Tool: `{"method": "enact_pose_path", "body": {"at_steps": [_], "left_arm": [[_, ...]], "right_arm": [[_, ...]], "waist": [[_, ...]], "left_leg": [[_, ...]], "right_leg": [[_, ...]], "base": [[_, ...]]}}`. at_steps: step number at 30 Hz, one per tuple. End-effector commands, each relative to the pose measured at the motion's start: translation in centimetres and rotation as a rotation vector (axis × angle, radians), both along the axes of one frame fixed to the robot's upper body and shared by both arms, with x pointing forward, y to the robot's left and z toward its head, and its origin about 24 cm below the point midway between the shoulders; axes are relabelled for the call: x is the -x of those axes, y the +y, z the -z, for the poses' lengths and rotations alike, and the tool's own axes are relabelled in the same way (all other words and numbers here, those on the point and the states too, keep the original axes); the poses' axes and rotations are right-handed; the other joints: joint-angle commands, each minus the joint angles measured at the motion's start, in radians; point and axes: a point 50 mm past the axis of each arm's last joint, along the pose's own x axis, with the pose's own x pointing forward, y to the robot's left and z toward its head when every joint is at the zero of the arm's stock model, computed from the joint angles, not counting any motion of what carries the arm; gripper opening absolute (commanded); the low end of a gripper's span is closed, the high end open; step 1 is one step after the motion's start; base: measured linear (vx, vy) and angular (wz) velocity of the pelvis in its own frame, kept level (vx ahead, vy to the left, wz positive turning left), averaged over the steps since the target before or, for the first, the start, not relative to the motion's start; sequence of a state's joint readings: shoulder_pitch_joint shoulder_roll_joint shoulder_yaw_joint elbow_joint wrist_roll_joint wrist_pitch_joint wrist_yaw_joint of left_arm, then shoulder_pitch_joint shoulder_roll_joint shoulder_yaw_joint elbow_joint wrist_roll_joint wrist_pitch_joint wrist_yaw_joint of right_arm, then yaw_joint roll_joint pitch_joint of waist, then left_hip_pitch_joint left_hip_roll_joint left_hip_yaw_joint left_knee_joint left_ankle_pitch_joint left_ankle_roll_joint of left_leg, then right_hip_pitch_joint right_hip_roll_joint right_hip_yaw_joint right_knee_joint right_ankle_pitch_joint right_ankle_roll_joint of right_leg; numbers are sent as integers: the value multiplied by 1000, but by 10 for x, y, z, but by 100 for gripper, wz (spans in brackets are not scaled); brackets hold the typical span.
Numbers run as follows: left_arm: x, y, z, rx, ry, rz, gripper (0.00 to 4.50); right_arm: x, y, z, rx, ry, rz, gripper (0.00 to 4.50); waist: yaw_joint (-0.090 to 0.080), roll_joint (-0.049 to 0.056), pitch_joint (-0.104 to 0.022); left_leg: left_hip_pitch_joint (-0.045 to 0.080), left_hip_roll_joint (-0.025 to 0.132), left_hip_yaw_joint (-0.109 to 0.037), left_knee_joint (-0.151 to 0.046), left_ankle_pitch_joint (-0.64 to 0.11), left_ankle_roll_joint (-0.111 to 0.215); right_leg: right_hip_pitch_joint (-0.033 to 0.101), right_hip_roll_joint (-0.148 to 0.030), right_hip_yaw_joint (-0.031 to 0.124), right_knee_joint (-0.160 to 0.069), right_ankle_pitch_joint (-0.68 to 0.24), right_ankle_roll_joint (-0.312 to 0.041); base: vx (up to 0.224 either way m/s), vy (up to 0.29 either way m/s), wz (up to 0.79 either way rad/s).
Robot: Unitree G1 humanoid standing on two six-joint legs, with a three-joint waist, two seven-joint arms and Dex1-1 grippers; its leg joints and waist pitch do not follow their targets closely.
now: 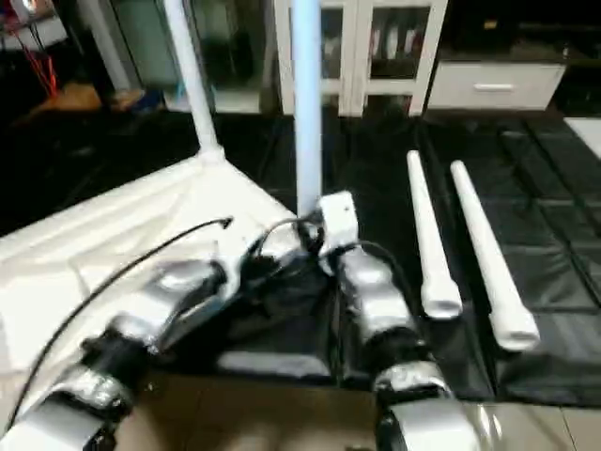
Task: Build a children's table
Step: Rotate leg to tighten
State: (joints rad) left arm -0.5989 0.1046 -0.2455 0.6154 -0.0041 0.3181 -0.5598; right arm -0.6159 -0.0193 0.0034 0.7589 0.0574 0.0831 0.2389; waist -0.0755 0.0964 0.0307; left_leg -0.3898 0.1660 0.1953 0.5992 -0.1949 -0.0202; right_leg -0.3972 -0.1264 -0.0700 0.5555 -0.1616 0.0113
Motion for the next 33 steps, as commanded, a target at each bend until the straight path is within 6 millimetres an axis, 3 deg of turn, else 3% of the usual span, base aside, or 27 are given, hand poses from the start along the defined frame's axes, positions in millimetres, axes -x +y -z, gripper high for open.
{"method": "enact_pose_path", "body": {"at_steps": [1, 4, 6, 9, 11, 13, 15, 17, 18, 20, 24, 26, 28, 31, 33], "left_arm": [[-9, 3, -6, -10, -48, -75, 0], [-7, 5, -4, -15, -48, -40, 0], [-3, 8, -1, -21, -45, 4, 0], [8, 12, 5, -16, -22, 95, 0], [15, 16, 9, -19, 5, 152, 0], [23, 20, 11, -17, 13, 218, 0], [28, 22, 11, 0, 26, 266, 0], [33, 22, 10, 20, 37, 312, 0], [37, 22, 9, 38, 45, 355, 0], [43, 22, 7, 58, 62, 410, 0], [56, 26, 4, 73, 105, 505, 0], [59, 28, 5, 77, 124, 523, 0], [60, 29, 5, 78, 128, 527, 0], [61, 31, 5, 81, 134, 528, 0], [61, 32, 5, 82, 136, 530, 0]], "right_arm": [[5, 32, -5, -79, -18, -116, 209], [6, 32, -13, -118, -64, -178, 208], [7, 28, -19, -142, -102, -228, 262], [9, 16, -28, -136, -149, -305, 284], [10, 5, -31, -105, -167, -343, 307], [12, -9, -33, -84, -146, -415, 317], [14, -17, -32, -40, -119, -473, 324], [17, -24, -29, 0, -93, -519, 361], [18, -29, -29, 19, -76, -551, 361], [23, -36, -29, 47, -58, -619, 361], [40, -58, -34, 86, -9, -808, 361], [46, -65, -33, 96, 21, -858, 361], [48, -68, -32, 97, 32, -873, 361], [48, -74, -33, 91, 38, -881, 361], [48, -75, -33, 89, 40, -884, 361]], "waist": [[-10, -9, -47], [-10, -13, -47], [-6, -13, -49], [-5, -16, -50], [-10, -12, -50], [-3, -10, -54], [3, -8, -54], [8, -9, -57], [14, -9, -59], [26, -10, -59], [65, -6, -68], [73, -7, -69], [80, -5, -67], [81, -4, -58], [79, -3, -56]], "left_leg": [[28, 41, -46, -96, -570, -24], [25, 42, -40, -96, -549, -6], [17, 44, -39, -96, -514, 12], [4, 47, -37, -97, -462, 43], [-2, 47, -39, -97, -441, 43], [12, 49, -32, -91, -422, 49], [8, 52, -30, -90, -384, 66], [12, 51, -25, -87, -356, 75], [17, 51, -23, -83, -337, 82], [15, 53, -21, -81, -303, 98], [16, 56, -15, -66, -146, 149], [16, 55, -13, -61, -114, 167], [18, 55, -11, -61, -126, 166], [22, 57, -11, -73, -238, 112], [23, 58, -14, -78, -272, 85]], "right_leg": [[16, -21, 3, -87, -553, -100], [13, -21, 9, -83, -498, -133], [21, -24, 11, -80, -467, -144], [31, -26, 15, -68, -399, -161], [36, -27, 13, -62, -395, -170], [28, -26, 18, -61, -357, -196], [34, -25, 18, -57, -308, -214], [33, -23, 20, -51, -272, -228], [31, -23, 21, -51, -252, -238], [33, -22, 23, -46, -230, -246], [41, -18, 23, -19, -62, -275], [43, -18, 23, -13, -21, -287], [41, -19, 23, -16, -52, -288], [37, -17, 25, -32, -196, -263], [37, -17, 26, -35, -238, -249]], "base": [[0, 0, 0], [0, 0, 0], [0, 0, 0], [0, 0, 0], [0, 0, 0], [0, 0, 0], [0, 0, 0], [56, -4, 4], [57, -7, 7], [57, -9, 7], [59, -3, 1], [0, 0, 0], [0, 0, 0], [0, 0, 0], [0, 0, 0]]}}
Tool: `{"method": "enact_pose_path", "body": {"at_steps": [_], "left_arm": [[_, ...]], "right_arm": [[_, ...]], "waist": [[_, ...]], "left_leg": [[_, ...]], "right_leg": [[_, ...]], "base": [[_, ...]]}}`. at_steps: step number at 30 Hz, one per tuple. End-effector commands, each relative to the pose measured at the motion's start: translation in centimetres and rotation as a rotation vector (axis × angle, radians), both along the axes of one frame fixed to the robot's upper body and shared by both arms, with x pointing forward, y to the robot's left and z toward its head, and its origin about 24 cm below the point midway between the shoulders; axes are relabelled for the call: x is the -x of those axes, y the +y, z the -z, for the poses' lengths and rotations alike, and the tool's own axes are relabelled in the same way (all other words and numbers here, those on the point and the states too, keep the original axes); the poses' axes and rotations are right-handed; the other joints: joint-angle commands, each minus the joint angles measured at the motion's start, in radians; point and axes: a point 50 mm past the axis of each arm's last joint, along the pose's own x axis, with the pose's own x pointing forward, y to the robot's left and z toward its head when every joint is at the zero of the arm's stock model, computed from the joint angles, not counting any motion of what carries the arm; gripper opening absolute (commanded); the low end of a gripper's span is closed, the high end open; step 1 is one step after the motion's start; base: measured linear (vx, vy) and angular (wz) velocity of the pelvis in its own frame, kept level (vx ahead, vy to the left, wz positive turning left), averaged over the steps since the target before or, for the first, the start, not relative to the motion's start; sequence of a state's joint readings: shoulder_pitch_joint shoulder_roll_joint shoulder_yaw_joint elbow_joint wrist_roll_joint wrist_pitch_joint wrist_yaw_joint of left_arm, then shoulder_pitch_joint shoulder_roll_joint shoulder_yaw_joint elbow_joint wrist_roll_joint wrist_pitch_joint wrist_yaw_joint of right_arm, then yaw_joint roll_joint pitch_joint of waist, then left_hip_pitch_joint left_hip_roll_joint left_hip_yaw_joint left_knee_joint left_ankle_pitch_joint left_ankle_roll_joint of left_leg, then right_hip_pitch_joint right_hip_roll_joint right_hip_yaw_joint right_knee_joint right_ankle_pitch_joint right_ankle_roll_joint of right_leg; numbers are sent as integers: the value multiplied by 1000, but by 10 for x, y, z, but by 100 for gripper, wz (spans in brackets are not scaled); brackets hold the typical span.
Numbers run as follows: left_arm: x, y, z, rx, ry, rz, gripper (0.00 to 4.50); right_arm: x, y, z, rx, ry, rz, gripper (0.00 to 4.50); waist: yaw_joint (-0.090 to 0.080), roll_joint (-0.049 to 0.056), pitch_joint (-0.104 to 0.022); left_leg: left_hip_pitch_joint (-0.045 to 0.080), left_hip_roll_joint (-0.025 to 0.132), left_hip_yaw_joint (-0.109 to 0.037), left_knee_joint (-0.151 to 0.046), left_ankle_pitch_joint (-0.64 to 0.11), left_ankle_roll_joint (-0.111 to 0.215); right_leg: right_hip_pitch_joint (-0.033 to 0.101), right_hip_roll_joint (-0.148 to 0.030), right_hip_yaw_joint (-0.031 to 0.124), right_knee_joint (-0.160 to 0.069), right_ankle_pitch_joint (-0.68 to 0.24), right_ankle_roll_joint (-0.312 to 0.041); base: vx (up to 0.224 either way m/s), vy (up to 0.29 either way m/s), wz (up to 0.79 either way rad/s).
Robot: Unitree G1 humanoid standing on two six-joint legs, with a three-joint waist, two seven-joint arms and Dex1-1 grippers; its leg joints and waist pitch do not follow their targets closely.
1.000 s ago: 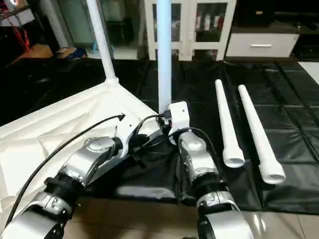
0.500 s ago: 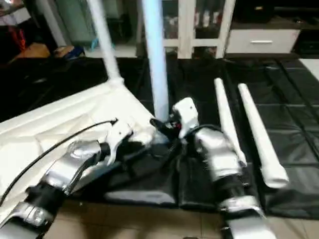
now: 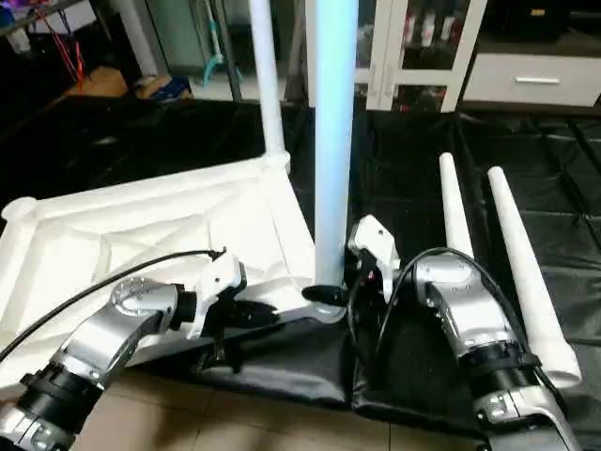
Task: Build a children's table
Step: Rotate leg to tighten
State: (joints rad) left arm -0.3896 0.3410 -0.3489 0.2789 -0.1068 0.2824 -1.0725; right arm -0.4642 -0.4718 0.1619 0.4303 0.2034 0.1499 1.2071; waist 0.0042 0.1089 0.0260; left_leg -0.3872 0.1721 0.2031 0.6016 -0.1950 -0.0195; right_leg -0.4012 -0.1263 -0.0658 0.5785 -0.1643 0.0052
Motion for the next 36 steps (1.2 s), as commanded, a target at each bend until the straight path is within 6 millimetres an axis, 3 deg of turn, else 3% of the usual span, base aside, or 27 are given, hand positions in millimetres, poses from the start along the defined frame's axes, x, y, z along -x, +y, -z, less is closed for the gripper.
{"method": "enact_pose_path", "body": {"at_steps": [1, 3, 5, 7, 10, 16, 20, 23, 26, 27, 28, 29, 30, 32, 33, 36], "left_arm": [[7, 2, 8, -4, 54, 25, 0], [7, 3, 7, -5, 55, 27, 0], [7, 3, 6, -6, 55, 28, 0], [6, 3, 5, -8, 55, 31, 0], [6, 3, 4, -7, 56, 32, 0], [6, 3, 4, -6, 58, 26, 0], [3, 1, 6, -7, 47, -11, 0], [-10, -1, 8, -23, 3, -134, 0], [-21, -2, 10, -50, -33, -248, 0], [-38, -6, 10, -74, -77, -418, 0], [-42, -7, 9, -78, -89, -464, 0], [-46, -8, 8, -79, -99, -505, 0], [-53, -11, 6, -75, -118, -573, 0], [-58, -14, 4, -68, -133, -617, 0], [-66, -20, -1, -64, -171, -664, 0], [-67, -26, -2, -48, -162, -633, 0]], "right_arm": [[0, 0, -5, -13, -15, -12, 361], [-1, -2, -6, -39, -4, -1, 334], [0, -2, -7, -50, 2, 2, 326], [0, -3, -8, -67, 20, 2, 291], [1, -4, -9, -82, 45, -7, 283], [2, 0, -4, -93, 63, 14, 236], [-2, 4, 3, -101, 42, 101, 213], [-10, 10, 15, -77, 3, 270, 206], [-18, 14, 25, -31, -18, 429, 203], [-29, 20, 34, 12, -44, 666, 199], [-31, 22, 36, 25, -52, 730, 199], [-33, 25, 37, 32, -57, 782, 197], [-36, 31, 40, 34, -60, 862, 197], [-39, 42, 41, 14, -45, 918, 195], [-42, 62, 39, 0, -65, 969, 194], [-44, 91, 27, -106, -80, 872, 193]], "waist": [[-3, -17, -51], [-4, -12, -52], [-5, -14, -53], [-4, -13, -56], [-2, -13, -58], [-1, -13, -57], [-5, -14, -54], [-20, -15, -51], [-34, -10, -48], [-39, -8, -47], [-45, -7, -43], [-53, -8, -45], [-60, -9, -47], [-65, -8, -45], [-69, -8, -44], [-69, -7, -48]], "left_leg": [[21, 52, -22, -83, -291, 69], [22, 50, -23, -83, -301, 59], [21, 50, -24, -83, -297, 59], [19, 49, -24, -81, -273, 66], [17, 49, -22, -77, -235, 85], [17, 49, -22, -77, -230, 89], [18, 49, -23, -81, -270, 68], [19, 46, -26, -86, -320, 30], [23, 42, -29, -89, -372, 5], [20, 41, -32, -90, -391, 0], [20, 40, -30, -90, -397, -10], [25, 35, -33, -90, -416, -33], [25, 33, -36, -90, -437, -35], [25, 32, -37, -88, -462, -18], [21, 32, -38, -89, -467, -11], [20, 32, -39, -88, -457, 5]], "right_leg": [[40, -17, 22, -60, -252, -236], [40, -16, 23, -59, -247, -234], [42, -17, 23, -59, -231, -234], [43, -16, 22, -56, -198, -240], [45, -16, 20, -52, -156, -251], [45, -16, 20, -52, -163, -253], [42, -18, 21, -58, -226, -238], [37, -18, 22, -66, -296, -213], [32, -15, 20, -73, -348, -190], [35, -16, 19, -74, -369, -181], [27, -15, 20, -78, -383, -176], [25, -15, 17, -80, -413, -167], [27, -17, 13, -84, -444, -154], [22, -18, 13, -92, -474, -140], [21, -18, 13, -93, -475, -136], [22, -20, 13, -95, -457, -137]], "base": [[0, 0, 0], [0, 0, 0], [0, 0, 0], [0, 0, 0], [0, 0, 0], [0, 0, 0], [0, 0, 0], [0, 0, 0], [0, 0, 0], [0, 0, 0], [0, 0, 0], [0, 0, 0], [0, 0, 0], [0, 0, 0], [0, 0, 0], [0, 0, 0]]}}
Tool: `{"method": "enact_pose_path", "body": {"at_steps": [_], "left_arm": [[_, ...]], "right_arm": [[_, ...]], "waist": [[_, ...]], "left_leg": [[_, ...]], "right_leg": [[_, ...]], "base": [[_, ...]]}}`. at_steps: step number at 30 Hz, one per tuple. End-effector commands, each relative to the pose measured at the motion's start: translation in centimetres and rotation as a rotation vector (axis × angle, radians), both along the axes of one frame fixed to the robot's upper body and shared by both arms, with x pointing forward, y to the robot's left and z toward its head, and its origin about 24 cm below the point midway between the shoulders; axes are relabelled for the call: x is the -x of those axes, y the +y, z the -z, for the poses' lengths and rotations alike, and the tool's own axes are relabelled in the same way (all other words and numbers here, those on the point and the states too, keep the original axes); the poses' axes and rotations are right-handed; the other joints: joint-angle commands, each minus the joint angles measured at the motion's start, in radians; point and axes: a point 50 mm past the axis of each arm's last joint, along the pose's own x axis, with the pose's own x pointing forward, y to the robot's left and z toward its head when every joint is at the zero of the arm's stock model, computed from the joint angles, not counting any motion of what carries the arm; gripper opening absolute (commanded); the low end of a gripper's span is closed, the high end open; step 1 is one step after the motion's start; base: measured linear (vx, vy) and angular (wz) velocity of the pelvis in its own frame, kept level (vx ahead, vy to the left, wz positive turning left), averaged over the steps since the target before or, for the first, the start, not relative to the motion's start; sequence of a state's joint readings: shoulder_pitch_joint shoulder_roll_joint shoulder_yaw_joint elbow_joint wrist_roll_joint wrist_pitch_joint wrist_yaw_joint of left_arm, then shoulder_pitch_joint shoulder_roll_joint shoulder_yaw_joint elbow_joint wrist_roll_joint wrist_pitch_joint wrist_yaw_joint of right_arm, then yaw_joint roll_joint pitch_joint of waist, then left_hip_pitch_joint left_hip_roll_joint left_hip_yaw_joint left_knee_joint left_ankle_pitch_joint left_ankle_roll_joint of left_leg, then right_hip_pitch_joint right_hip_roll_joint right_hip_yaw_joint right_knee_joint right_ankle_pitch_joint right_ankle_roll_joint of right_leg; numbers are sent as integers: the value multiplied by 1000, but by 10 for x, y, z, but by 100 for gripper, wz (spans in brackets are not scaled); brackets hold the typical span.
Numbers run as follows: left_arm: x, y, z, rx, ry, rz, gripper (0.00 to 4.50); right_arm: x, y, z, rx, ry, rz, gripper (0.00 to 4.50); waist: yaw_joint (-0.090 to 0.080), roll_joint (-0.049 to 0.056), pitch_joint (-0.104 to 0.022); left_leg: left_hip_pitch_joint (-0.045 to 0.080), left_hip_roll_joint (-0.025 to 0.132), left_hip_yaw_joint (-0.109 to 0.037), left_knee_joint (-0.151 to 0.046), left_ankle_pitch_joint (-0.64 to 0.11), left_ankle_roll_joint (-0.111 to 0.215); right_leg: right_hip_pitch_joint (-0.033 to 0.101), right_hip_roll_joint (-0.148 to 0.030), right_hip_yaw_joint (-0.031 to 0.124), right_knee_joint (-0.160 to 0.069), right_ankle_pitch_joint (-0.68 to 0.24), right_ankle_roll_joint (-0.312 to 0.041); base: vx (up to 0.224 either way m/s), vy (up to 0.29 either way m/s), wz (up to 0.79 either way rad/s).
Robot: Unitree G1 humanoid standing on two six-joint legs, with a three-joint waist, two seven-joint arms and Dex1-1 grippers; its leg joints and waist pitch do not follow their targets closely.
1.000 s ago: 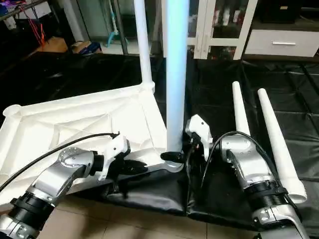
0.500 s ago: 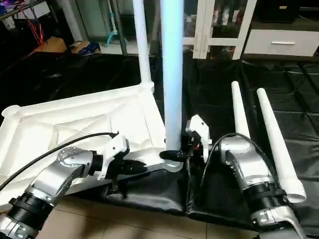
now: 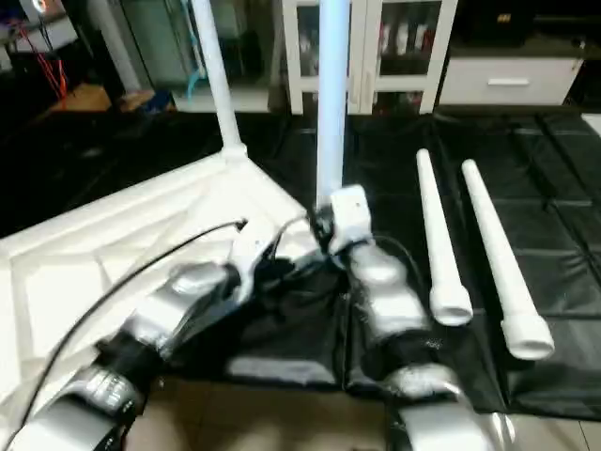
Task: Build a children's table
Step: Rotate leg to tighten
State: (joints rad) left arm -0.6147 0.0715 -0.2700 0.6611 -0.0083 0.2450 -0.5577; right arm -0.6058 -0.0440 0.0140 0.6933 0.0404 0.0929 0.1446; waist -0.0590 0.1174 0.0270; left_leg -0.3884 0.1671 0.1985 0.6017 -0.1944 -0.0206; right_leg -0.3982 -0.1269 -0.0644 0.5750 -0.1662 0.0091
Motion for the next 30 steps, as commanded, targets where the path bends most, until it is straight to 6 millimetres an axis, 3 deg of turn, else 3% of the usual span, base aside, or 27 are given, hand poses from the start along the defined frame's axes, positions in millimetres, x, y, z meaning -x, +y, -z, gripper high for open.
{"method": "enact_pose_path", "body": {"at_steps": [1, 3, 4, 6, 8, 9, 12, 14, 16, 18, 20, 21, 24, 30], "left_arm": [[-14, 19, -5, -14, -53, -171, 0], [-10, 21, -2, -32, -51, -110, 0], [-8, 22, -1, -37, -52, -81, 0], [-4, 23, 1, -49, -43, -35, 0], [1, 26, 4, -70, -39, 20, 0], [4, 27, 7, -84, -38, 53, 0], [23, 39, 12, -56, 7, 205, 0], [32, 43, 11, -43, 15, 282, 0], [45, 48, 10, -20, 50, 372, 0], [47, 48, 11, -18, 58, 381, 0], [50, 53, 11, -21, 71, 388, 0], [51, 56, 12, -24, 76, 388, 0], [51, 58, 11, -22, 79, 387, 0], [51, 57, 7, -13, 83, 398, 0]], "right_arm": [[8, 27, 9, -56, 35, -92, 193], [8, 40, -8, -162, -44, -229, 193], [9, 41, -12, -192, -62, -270, 228], [10, 39, -17, -215, -93, -315, 228], [10, 35, -22, -212, -116, -358, 271], [10, 33, -25, -208, -128, -381, 271], [13, 8, -33, -176, -117, -537, 304], [17, -4, -33, -132, -98, -605, 304], [22, -24, -31, -46, -63, -684, 327], [23, -27, -31, -44, -54, -697, 327], [27, -39, -32, -28, -22, -748, 327], [32, -49, -30, -5, 21, -803, 327], [38, -58, -27, 21, 79, -877, 327], [45, -64, -27, 15, 134, -963, 311]], "waist": [[-7, -16, -48], [-7, -16, -49], [-7, -16, -49], [-8, -15, -51], [-8, -16, -52], [-10, -16, -54], [-12, -16, -56], [-7, -15, -60], [1, -14, -62], [17, -11, -64], [30, -13, -65], [40, -6, -64], [56, -13, -60], [60, -18, -55]], "left_leg": [[18, 39, -34, -90, -458, 13], [13, 40, -34, -91, -441, 24], [13, 39, -33, -90, -445, 31], [4, 42, -33, -88, -396, 52], [3, 43, -31, -86, -374, 69], [-2, 44, -33, -85, -353, 79], [-6, 48, -32, -80, -279, 119], [0, 51, -30, -75, -240, 133], [2, 53, -28, -70, -183, 151], [10, 51, -21, -63, -138, 167], [13, 52, -19, -62, -125, 167], [17, 53, -18, -63, -130, 165], [17, 55, -15, -67, -175, 142], [15, 54, -18, -73, -237, 99]], "right_leg": [[21, -19, 11, -88, -439, -147], [26, -19, 11, -84, -408, -157], [27, -19, 11, -85, -405, -159], [33, -22, 12, -77, -344, -181], [36, -23, 12, -75, -317, -195], [42, -25, 11, -69, -299, -200], [47, -24, 8, -57, -213, -222], [46, -22, 8, -52, -171, -236], [47, -22, 9, -42, -101, -259], [42, -17, 11, -35, -49, -277], [42, -18, 11, -34, -39, -284], [43, -16, 11, -34, -49, -282], [43, -17, 14, -40, -103, -274], [43, -19, 18, -48, -203, -248]], "base": [[0, 0, 0], [0, 0, 0], [0, 0, 0], [0, 0, 0], [0, 0, 0], [0, 0, 0], [0, 0, 0], [0, 0, 0], [53, 6, -1], [25, 4, -1], [0, 0, 0], [0, 0, 0], [0, 0, 0], [0, 0, 0]]}}
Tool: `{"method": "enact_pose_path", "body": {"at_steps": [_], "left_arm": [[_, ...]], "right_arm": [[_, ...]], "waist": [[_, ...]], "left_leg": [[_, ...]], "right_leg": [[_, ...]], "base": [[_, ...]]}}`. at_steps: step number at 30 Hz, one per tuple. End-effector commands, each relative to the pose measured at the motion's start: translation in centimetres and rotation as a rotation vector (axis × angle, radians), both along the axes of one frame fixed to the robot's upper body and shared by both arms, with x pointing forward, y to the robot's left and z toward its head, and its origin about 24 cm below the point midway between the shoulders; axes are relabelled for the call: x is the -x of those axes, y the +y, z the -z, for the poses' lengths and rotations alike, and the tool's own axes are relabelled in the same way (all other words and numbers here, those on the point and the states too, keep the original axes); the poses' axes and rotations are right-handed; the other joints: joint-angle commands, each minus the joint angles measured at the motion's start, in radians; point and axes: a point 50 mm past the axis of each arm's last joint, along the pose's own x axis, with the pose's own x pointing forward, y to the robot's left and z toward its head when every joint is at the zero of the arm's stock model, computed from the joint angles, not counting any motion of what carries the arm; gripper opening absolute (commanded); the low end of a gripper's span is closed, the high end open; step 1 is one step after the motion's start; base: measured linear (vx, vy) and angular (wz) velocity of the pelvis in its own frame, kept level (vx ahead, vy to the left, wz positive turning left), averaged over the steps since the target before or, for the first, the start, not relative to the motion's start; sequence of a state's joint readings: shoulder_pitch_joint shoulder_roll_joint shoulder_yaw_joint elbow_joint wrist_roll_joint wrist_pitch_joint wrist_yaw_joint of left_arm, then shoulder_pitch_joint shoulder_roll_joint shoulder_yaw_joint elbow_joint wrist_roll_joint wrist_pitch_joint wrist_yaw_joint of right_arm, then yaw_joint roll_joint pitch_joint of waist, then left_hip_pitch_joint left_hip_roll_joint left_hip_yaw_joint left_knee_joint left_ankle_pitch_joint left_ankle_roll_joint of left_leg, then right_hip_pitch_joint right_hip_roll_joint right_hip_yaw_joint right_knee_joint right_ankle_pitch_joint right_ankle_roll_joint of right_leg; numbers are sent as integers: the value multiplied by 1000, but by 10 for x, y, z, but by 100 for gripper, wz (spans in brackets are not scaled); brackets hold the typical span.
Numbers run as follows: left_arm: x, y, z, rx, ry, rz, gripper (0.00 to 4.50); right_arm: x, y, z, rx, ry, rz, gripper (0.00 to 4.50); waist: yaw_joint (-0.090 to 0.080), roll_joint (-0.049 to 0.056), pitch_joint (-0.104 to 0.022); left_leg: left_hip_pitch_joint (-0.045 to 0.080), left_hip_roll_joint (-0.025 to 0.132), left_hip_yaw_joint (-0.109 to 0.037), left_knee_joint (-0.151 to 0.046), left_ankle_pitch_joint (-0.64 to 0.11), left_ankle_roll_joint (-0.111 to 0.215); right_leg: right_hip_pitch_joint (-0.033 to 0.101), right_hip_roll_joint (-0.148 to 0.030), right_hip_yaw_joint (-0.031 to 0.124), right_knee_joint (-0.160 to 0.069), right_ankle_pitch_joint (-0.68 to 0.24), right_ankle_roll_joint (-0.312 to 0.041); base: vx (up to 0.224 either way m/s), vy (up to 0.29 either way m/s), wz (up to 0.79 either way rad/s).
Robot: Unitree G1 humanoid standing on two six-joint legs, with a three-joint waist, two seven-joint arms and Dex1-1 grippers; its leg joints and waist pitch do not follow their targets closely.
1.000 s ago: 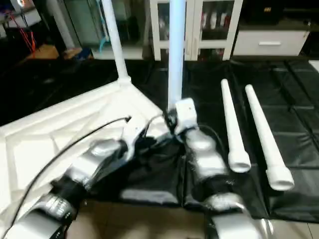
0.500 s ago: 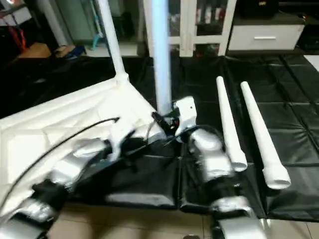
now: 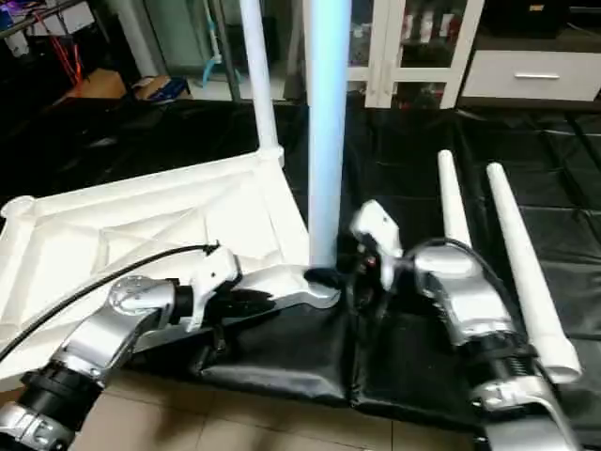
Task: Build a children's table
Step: Rotate leg to tighten
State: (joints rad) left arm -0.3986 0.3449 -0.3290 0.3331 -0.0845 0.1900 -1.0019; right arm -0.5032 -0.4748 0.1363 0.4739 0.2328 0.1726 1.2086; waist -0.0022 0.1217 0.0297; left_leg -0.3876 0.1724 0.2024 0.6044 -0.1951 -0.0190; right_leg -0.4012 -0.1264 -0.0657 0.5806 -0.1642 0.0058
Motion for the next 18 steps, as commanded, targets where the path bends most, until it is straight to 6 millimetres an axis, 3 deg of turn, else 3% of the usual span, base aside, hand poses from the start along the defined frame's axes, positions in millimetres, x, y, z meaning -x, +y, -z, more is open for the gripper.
{"method": "enact_pose_path", "body": {"at_steps": [1, 4, 10, 18], "left_arm": [[6, 4, 9, -28, 53, 9, 0], [7, 5, 9, -28, 56, 14, 0], [11, 5, 9, -32, 70, 38, 0], [12, 6, 9, -38, 81, 46, 0]], "right_arm": [[2, 6, -3, -12, 6, -42, 301], [1, 7, -3, -24, 10, -32, 278], [-1, 9, -2, -38, 12, -27, 224], [2, 7, -1, -37, 42, -42, 198]], "waist": [[2, -22, -58], [1, -20, -61], [5, -21, -67], [4, -19, -63]], "left_leg": [[15, 48, -22, -76, -238, 96], [17, 49, -22, -75, -223, 96], [15, 47, -22, -66, -143, 132], [17, 48, -22, -70, -195, 113]], "right_leg": [[46, -20, 19, -54, -208, -245], [44, -18, 19, -52, -185, -249], [47, -17, 17, -42, -99, -268], [46, -16, 17, -48, -157, -259]], "base": [[0, 0, 0], [0, 0, 0], [0, 0, 0], [0, 0, 0]]}}
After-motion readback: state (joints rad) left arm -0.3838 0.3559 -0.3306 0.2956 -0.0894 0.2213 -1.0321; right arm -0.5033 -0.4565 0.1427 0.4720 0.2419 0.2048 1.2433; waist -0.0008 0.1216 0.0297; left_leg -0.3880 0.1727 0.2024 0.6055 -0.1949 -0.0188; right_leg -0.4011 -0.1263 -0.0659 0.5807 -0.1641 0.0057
